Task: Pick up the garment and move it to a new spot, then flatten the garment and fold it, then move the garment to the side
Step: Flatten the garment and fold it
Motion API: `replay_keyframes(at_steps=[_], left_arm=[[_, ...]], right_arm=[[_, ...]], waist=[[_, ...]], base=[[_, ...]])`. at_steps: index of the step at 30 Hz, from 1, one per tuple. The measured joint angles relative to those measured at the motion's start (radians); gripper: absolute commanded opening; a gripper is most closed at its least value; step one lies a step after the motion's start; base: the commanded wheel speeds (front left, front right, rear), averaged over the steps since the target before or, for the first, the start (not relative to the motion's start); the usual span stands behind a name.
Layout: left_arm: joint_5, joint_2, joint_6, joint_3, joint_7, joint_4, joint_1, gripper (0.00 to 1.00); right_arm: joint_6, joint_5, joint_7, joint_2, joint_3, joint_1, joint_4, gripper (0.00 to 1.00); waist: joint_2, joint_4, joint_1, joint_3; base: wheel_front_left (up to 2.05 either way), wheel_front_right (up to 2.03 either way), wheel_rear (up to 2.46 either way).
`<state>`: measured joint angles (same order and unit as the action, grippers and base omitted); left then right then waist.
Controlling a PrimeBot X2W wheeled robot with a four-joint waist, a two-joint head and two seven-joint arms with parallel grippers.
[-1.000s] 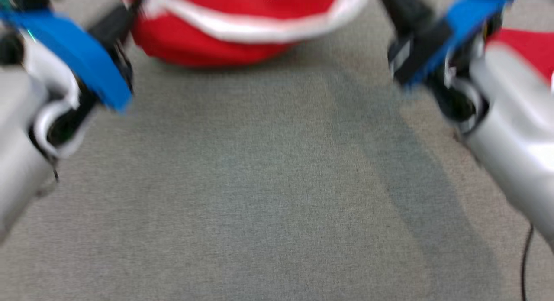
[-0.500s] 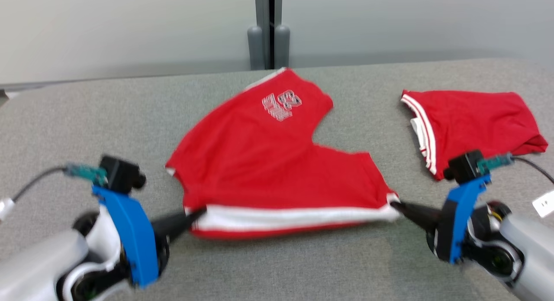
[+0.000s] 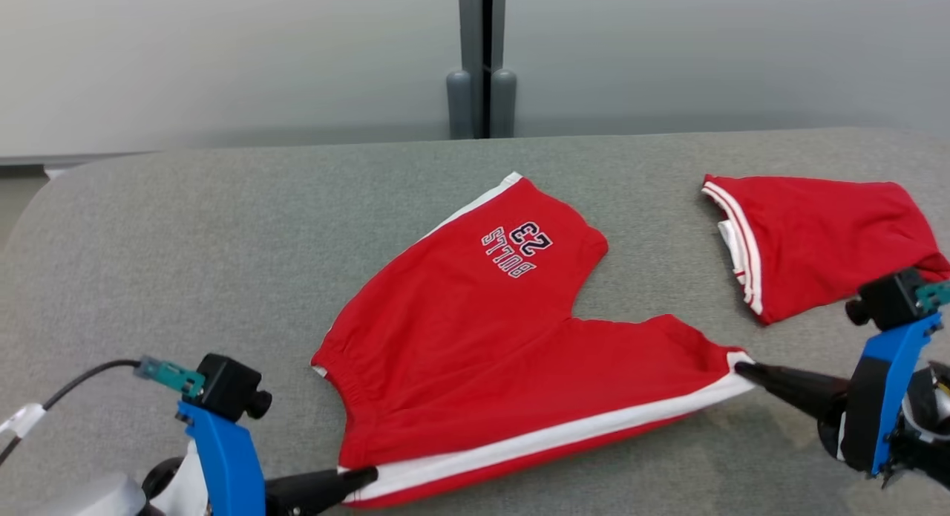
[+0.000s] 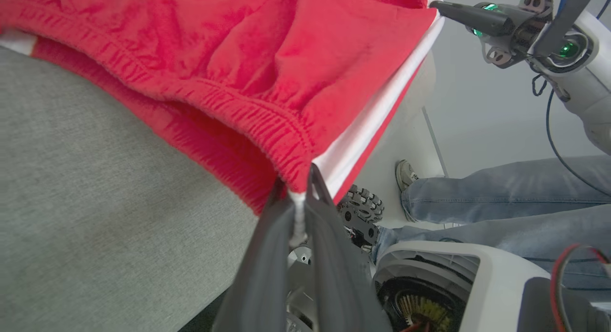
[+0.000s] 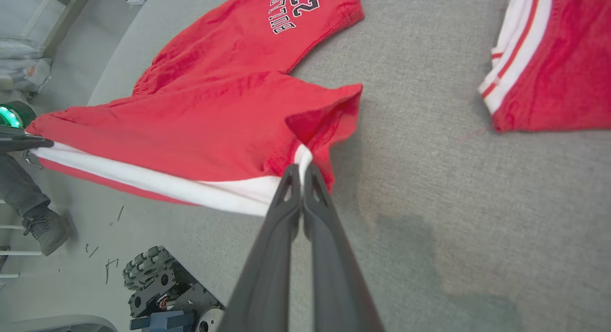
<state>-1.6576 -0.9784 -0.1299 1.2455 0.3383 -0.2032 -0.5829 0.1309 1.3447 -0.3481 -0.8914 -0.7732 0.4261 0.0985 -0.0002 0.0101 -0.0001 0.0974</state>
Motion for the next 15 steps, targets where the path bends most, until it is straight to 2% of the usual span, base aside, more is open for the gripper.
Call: replay_keyframes(at_steps=[3, 7, 12, 15], left_arm=[[-0.027, 0.005, 0.000, -0.036, 0.014, 0.000, -0.023, 0.00], [-0.061, 0.030, 0.000, -0.083, 0.062, 0.012, -0.069, 0.00], [-0.071, 0.077, 0.000, -0.135, 0.141, 0.065, -0.128, 0.00], [-0.078, 0.113, 0.000, -0.171, 0.182, 0.106, -0.163, 0.00]], right_arm=[[0.000, -0.015, -0.055, 0.001, 0.044, 0.029, -0.009, 0.00], [0.000, 0.001, -0.184, 0.040, 0.090, 0.111, 0.017, 0.00], [0.000, 0.007, -0.364, 0.121, 0.130, 0.272, 0.143, 0.00], [0.000, -0.027, -0.455, 0.181, 0.143, 0.386, 0.250, 0.00]], waist=[[0.0001, 0.021, 0.0001, 0.021], [0.0001, 0.045, 0.0000, 0.064], [0.0004, 0.081, 0.0003, 0.133], [0.0005, 0.106, 0.0004, 0.174]], base=[[0.00, 0.00, 0.00], [0.00, 0.00, 0.00], [0.00, 0.00, 0.00], [0.00, 0.00, 0.00]])
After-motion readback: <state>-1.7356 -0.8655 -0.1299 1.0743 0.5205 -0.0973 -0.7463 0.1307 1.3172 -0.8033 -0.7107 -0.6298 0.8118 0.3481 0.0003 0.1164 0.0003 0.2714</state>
